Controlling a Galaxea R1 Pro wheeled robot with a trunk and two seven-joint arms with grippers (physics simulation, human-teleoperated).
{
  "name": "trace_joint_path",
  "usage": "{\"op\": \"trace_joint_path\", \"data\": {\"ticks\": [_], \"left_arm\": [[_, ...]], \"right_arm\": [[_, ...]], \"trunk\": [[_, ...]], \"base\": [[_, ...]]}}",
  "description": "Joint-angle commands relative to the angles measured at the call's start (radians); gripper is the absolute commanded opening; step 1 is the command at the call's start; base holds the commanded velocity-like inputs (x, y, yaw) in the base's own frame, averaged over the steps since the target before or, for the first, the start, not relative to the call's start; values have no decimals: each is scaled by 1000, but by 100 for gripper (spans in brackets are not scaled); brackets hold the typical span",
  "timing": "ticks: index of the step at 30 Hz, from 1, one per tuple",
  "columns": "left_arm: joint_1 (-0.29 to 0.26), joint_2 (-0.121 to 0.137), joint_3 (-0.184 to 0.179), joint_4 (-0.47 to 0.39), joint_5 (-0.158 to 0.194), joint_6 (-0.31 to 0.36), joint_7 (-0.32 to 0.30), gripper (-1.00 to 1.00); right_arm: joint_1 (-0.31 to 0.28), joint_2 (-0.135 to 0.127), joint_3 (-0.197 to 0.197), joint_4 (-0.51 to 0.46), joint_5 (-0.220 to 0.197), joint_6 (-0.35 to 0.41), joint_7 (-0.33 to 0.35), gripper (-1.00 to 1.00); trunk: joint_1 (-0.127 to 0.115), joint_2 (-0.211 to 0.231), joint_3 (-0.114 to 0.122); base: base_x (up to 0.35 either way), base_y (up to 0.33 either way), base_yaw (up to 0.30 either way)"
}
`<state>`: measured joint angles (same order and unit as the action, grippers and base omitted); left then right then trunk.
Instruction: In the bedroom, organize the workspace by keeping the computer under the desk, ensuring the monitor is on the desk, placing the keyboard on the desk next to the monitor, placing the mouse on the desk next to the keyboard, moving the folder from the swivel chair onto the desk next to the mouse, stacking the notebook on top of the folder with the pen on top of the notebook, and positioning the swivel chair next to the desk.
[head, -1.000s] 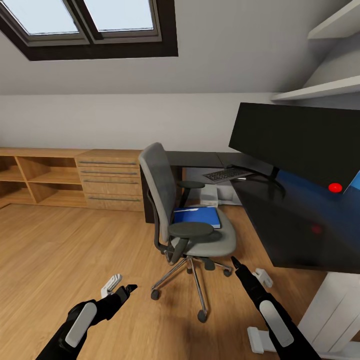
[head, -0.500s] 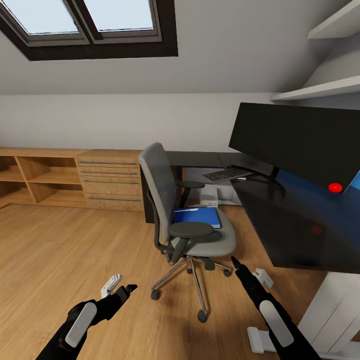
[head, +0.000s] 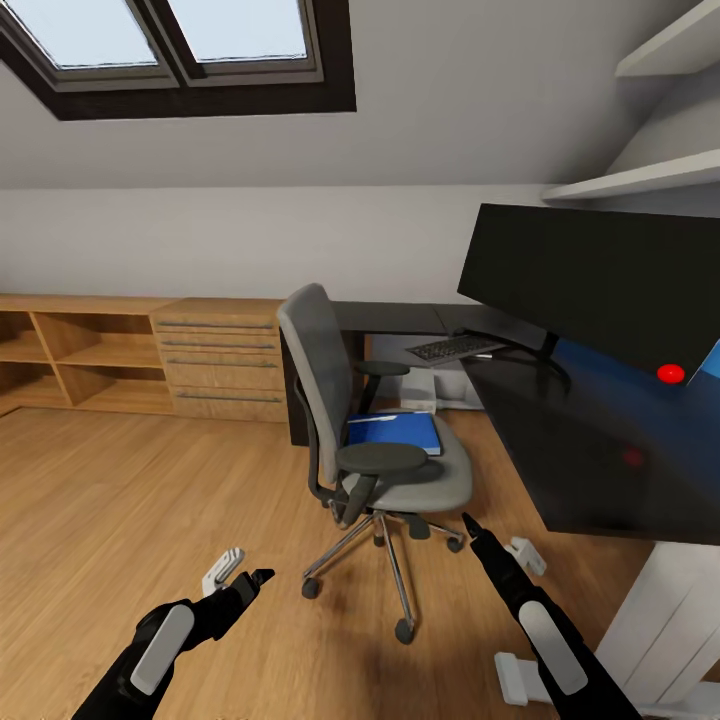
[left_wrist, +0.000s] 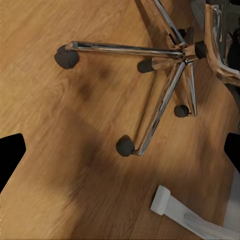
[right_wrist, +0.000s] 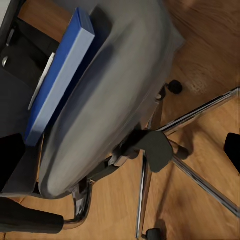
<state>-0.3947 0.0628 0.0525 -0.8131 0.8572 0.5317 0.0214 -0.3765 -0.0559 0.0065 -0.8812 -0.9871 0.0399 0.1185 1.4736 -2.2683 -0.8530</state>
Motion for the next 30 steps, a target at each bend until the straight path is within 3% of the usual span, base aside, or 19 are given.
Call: {"op": "trace_joint_path", "data": {"ticks": [1,8,18,23,30], "left_arm": [[0,6,2,-1,6,7,2,100],[3,25,2,-1,5,11,2,100],[2,25,2,-1,5,14,3,100],[-7,17,0,3,5,14,5,100],[-14,11,-1,9,5,14,5,100]], "right_arm": [[1,0,0,3,-10,2,0,100],[-12,3,-1,21,-13,-2,-6,100],[-30,4,-27,31,-20,-6,-8,100],[-58,4,-74,58,-50,-6,-8,100],[-113,4,-98,138,-110,-7,-6,100]], "trunk": [[4,-8,-4],[31,-57,-26],[69,-127,-57],[88,-162,-73],[115,-211,-95]], "base": [[0,0,0],[0,0,0],[0,0,0],[0,0,0],[0,0,0]]}}
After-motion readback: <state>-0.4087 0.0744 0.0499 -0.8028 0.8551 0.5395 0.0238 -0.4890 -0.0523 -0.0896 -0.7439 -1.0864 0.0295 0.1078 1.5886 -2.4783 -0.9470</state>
